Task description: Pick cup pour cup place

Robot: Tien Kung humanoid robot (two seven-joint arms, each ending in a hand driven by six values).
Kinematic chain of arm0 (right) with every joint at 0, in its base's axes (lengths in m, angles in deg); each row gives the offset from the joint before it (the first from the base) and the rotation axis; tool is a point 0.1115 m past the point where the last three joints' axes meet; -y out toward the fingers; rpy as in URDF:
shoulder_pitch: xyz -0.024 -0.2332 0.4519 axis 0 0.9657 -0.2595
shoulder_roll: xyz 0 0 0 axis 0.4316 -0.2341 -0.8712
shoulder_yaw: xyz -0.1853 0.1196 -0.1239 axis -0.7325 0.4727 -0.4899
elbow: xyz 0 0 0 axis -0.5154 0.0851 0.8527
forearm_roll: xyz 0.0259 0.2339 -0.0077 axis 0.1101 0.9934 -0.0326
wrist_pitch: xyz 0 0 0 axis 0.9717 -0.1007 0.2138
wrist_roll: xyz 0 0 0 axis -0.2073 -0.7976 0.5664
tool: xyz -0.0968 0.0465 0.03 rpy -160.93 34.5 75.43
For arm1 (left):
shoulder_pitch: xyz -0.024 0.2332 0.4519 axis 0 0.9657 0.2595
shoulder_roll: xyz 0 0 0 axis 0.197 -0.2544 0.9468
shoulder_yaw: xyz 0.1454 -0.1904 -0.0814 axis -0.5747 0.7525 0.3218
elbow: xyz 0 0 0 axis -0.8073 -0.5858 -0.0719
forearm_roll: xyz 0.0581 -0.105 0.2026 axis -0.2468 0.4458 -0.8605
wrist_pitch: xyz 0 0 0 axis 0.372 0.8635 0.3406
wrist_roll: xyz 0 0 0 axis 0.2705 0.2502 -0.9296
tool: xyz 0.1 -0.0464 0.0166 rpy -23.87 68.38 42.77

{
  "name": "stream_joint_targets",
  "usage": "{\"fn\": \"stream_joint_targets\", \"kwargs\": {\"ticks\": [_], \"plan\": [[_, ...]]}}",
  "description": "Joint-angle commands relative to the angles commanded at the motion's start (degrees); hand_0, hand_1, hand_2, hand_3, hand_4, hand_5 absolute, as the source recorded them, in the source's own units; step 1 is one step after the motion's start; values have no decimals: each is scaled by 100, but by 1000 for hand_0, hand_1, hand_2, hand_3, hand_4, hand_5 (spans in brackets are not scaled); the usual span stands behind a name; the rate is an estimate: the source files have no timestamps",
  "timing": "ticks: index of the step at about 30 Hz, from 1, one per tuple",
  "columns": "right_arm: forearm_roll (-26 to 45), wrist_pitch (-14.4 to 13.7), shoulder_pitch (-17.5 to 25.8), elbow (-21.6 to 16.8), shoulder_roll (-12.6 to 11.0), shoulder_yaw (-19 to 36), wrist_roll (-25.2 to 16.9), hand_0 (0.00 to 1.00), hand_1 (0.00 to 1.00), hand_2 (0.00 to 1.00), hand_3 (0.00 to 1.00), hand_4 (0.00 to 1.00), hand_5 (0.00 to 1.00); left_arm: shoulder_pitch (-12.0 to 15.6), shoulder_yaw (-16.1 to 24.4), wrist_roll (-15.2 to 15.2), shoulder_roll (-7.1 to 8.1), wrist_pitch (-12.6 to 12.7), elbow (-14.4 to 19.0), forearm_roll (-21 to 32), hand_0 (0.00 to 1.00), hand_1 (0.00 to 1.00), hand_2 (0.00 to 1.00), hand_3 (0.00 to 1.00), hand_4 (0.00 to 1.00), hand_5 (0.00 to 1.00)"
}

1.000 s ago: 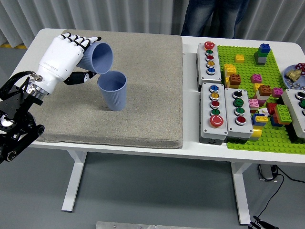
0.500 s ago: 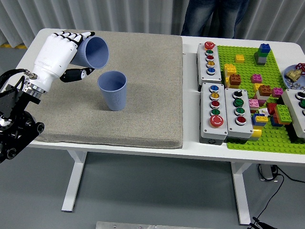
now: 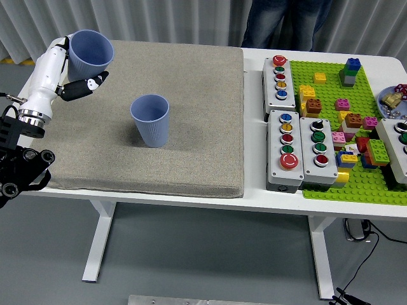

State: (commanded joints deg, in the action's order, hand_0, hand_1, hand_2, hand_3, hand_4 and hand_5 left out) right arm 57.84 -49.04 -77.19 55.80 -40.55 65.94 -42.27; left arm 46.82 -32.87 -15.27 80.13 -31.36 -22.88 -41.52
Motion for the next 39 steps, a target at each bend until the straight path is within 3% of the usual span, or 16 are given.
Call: {"fn": "stream_joint_targets", "kwargs": {"ticks": [6, 9, 12, 15, 21, 34, 39], "plan": [[-37, 1, -17, 0, 1, 32, 9, 766, 696, 740, 628, 238, 181, 165, 114, -62, -101, -320, 46, 1394, 514, 520, 605, 563, 535, 2], [-58, 3, -24, 0, 5, 55, 14, 766, 696, 740, 628, 238, 181, 350, 223, -231, -215, -530, 70, 2125, 514, 520, 605, 563, 535, 2], [-67, 3, -24, 0, 14, 69, 14, 766, 696, 741, 628, 236, 180, 503, 296, -330, -323, -552, 61, 2472, 519, 526, 618, 564, 546, 2], [-84, 9, -20, 0, 25, 82, 19, 766, 696, 741, 628, 236, 180, 676, 384, -392, -453, -512, 15, 2466, 519, 526, 618, 564, 546, 2], [-133, 20, -11, 0, 45, 116, 42, 766, 698, 742, 628, 234, 182, 909, 572, -619, -684, -290, -63, 1954, 519, 533, 618, 563, 548, 2], [-184, 19, -20, 0, 69, 147, 54, 766, 698, 742, 627, 232, 183, 1164, 780, -1008, -1204, -327, -513, 1864, 529, 557, 621, 563, 581, 2], [-194, 18, -20, 0, 77, 146, 59, 766, 699, 742, 627, 231, 184, 1206, 778, -1030, -1284, -358, -612, 1874, 542, 588, 635, 561, 629, 49]]}}
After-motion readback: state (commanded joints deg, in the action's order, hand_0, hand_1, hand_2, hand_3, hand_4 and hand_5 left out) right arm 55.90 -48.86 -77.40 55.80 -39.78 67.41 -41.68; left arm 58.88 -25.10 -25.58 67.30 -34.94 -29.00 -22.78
